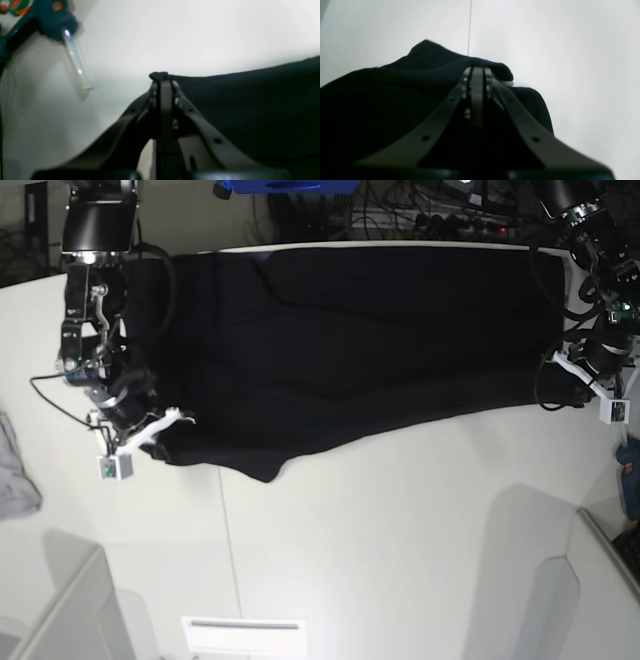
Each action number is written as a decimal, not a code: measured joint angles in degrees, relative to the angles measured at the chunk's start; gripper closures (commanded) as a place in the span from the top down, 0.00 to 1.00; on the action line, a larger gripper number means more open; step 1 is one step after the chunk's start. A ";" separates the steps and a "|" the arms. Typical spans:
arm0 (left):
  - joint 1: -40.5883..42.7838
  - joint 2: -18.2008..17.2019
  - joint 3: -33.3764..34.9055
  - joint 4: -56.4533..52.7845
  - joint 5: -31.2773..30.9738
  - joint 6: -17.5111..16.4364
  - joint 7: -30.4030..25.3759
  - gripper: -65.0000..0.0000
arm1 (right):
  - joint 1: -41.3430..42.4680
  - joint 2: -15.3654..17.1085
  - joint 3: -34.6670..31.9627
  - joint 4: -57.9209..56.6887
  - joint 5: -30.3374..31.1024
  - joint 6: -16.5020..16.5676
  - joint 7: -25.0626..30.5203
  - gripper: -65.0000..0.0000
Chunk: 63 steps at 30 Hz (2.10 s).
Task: Fold the T-shirt properly
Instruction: 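Lift both side edges and fold them toward the hem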
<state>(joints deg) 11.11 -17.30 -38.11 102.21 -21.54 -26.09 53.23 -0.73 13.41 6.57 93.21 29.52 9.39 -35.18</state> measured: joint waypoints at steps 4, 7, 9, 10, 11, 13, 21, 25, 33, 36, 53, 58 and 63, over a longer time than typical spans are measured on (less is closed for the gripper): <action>1.73 0.39 -0.96 1.29 0.00 -0.98 0.15 0.00 | -1.49 -0.59 4.55 2.67 -0.04 -0.09 -3.06 0.00; 3.26 0.44 -0.72 2.40 -0.09 -1.01 0.11 0.00 | -1.92 -0.33 5.33 5.18 0.00 -0.42 -4.66 0.00; 3.50 0.79 -0.70 2.86 0.07 -0.98 0.13 0.00 | -2.89 -0.44 5.33 6.86 0.09 -0.42 -4.50 0.00; 3.43 1.09 -0.70 2.97 0.11 -0.98 0.13 0.00 | -3.58 -0.48 5.33 7.85 0.15 -0.42 -4.57 0.00; 3.34 1.68 -0.87 3.37 0.11 -0.96 0.11 0.00 | -4.42 -0.63 5.66 8.79 0.26 -0.35 -4.72 0.00; 3.76 2.16 -0.90 4.44 0.09 -1.07 0.15 0.00 | -5.77 -1.31 6.97 10.25 0.20 -0.39 -4.72 0.00; 5.66 2.27 -0.83 7.98 -0.11 -1.36 -0.04 0.00 | -10.47 -2.34 9.73 14.19 0.07 -0.37 -4.94 0.00; 7.32 2.19 -0.87 8.07 -0.11 -1.36 0.09 0.00 | -12.28 -2.40 9.99 15.58 0.20 -0.37 -4.98 0.00; 10.25 1.95 -0.92 8.07 -7.72 -1.05 0.39 0.00 | -14.97 -4.07 13.11 18.45 0.22 -0.31 -4.96 0.00; 10.25 1.90 -1.11 8.09 -8.50 -0.94 0.02 0.00 | -16.41 -4.13 13.11 18.51 0.24 -0.28 -4.70 0.00; 11.02 1.79 -4.96 8.09 -8.61 -0.96 0.13 0.00 | -23.52 -4.13 16.52 20.61 7.74 0.02 -4.70 0.00; 12.87 1.77 -4.96 8.09 -8.72 -0.98 0.17 0.00 | -25.88 -4.11 16.52 20.96 12.96 0.02 -4.17 0.00; 13.88 1.86 -4.94 8.11 -8.83 -0.98 -0.02 0.00 | -26.64 -3.85 16.59 21.05 14.51 0.00 -4.48 0.00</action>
<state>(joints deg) 24.99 -15.44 -43.05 110.32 -30.37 -27.07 53.21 -27.38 9.56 23.16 114.26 44.03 9.39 -39.66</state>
